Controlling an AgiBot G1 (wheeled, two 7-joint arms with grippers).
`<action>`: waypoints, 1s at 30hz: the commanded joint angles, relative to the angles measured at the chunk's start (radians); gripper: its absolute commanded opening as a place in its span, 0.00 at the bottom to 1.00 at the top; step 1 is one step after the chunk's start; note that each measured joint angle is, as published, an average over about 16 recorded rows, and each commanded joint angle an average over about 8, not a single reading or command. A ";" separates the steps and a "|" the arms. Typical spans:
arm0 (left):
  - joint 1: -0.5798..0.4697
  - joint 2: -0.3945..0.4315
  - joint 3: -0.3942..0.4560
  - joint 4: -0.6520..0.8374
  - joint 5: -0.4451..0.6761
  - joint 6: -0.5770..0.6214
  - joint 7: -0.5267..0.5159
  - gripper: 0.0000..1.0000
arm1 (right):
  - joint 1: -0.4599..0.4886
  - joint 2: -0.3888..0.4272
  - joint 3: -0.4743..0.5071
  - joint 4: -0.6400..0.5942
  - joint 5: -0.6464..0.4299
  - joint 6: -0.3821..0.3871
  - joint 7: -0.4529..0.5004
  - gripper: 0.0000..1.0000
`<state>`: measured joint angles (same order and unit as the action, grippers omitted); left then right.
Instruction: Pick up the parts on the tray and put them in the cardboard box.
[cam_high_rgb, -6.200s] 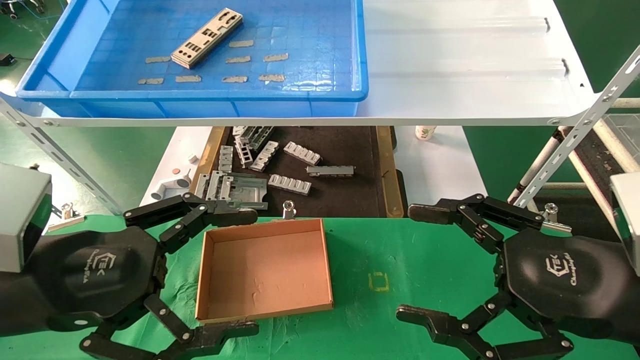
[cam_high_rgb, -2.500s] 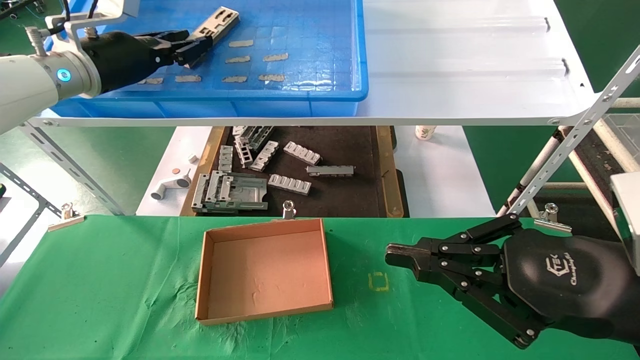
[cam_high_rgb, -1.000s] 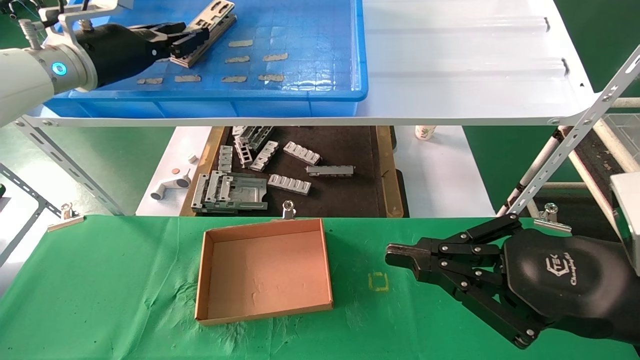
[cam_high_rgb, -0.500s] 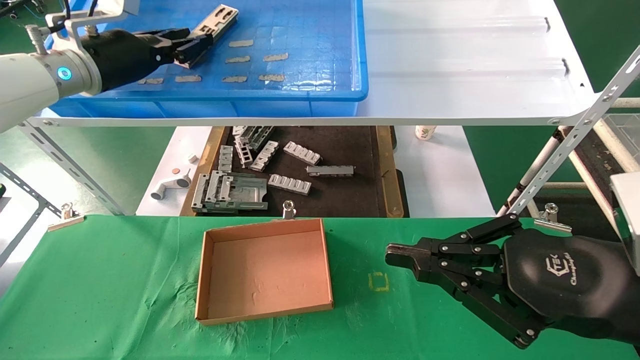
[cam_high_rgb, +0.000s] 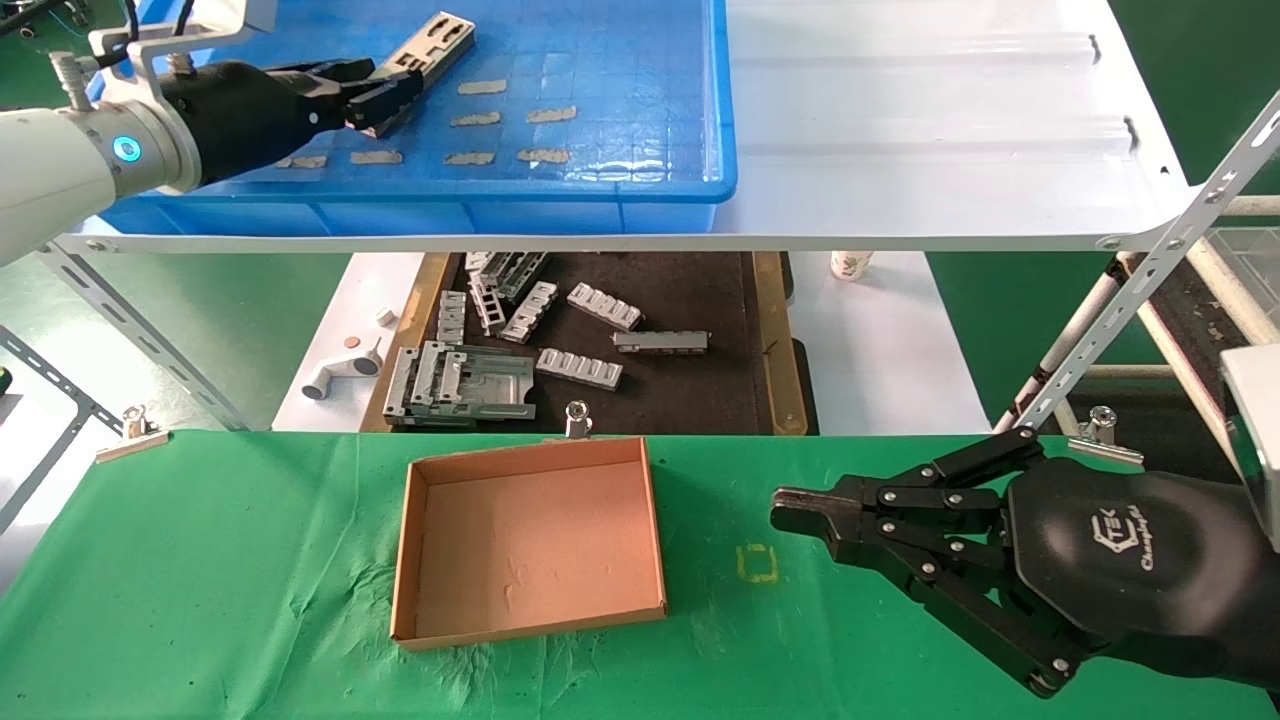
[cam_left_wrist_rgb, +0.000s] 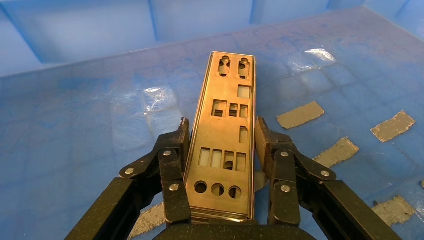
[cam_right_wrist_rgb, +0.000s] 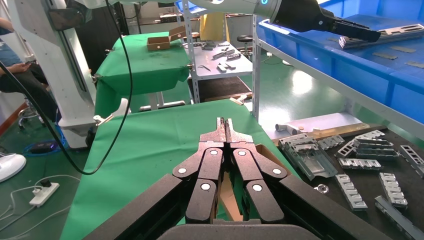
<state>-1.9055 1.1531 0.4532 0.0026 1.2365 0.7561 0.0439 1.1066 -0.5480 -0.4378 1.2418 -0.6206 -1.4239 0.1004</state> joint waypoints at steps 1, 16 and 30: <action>-0.001 -0.001 0.000 0.000 0.000 0.000 -0.001 1.00 | 0.000 0.000 0.000 0.000 0.000 0.000 0.000 0.00; 0.000 -0.004 -0.006 -0.002 -0.008 0.003 -0.005 0.17 | 0.000 0.000 0.000 0.000 0.000 0.000 0.000 0.00; 0.000 -0.003 -0.005 -0.002 -0.006 0.001 -0.004 0.00 | 0.000 0.000 0.000 0.000 0.000 0.000 0.000 0.00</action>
<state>-1.9048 1.1500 0.4484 0.0005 1.2302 0.7571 0.0403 1.1066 -0.5480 -0.4378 1.2418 -0.6206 -1.4239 0.1004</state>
